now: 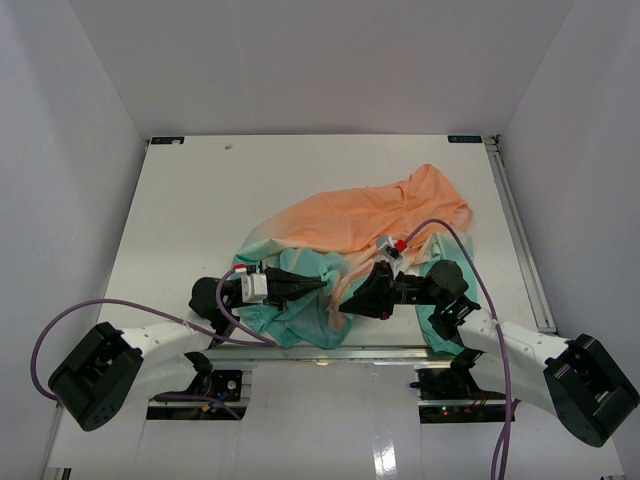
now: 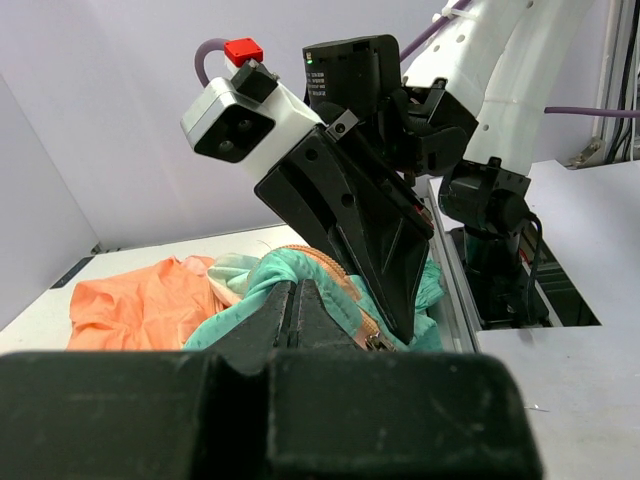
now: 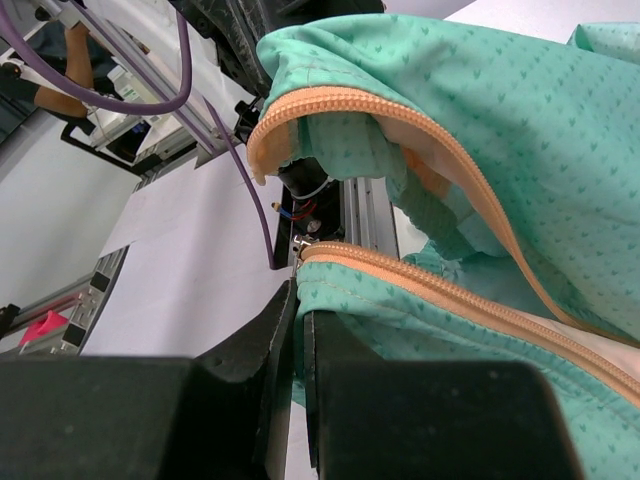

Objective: Zip up the jacket

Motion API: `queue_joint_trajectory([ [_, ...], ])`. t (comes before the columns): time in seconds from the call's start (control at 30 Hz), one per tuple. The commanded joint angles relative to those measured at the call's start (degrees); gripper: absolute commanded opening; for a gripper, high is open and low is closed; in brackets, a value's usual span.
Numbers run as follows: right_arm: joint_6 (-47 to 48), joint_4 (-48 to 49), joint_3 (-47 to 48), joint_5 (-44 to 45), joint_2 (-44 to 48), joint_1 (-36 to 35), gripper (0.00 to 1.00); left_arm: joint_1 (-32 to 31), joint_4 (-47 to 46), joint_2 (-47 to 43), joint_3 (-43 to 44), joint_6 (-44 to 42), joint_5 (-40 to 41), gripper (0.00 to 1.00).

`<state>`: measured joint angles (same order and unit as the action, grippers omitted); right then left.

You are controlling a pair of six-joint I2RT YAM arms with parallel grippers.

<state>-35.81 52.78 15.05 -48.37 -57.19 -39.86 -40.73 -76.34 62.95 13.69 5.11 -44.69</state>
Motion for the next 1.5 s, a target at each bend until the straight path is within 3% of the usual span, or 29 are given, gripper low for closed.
queue_joint_trajectory([
  [0.0, 0.6, 3.4, -1.0, -1.0, 0.8, 0.1, 0.08, -0.3, -4.5, -0.1, 0.9, -0.9, 0.2, 0.00],
  [1.47, -0.4, 6.0, -1.8, 0.5, 3.1, 0.1, 0.08, -1.0, -7.7, 3.7, -0.2, 0.0, -1.6, 0.00],
])
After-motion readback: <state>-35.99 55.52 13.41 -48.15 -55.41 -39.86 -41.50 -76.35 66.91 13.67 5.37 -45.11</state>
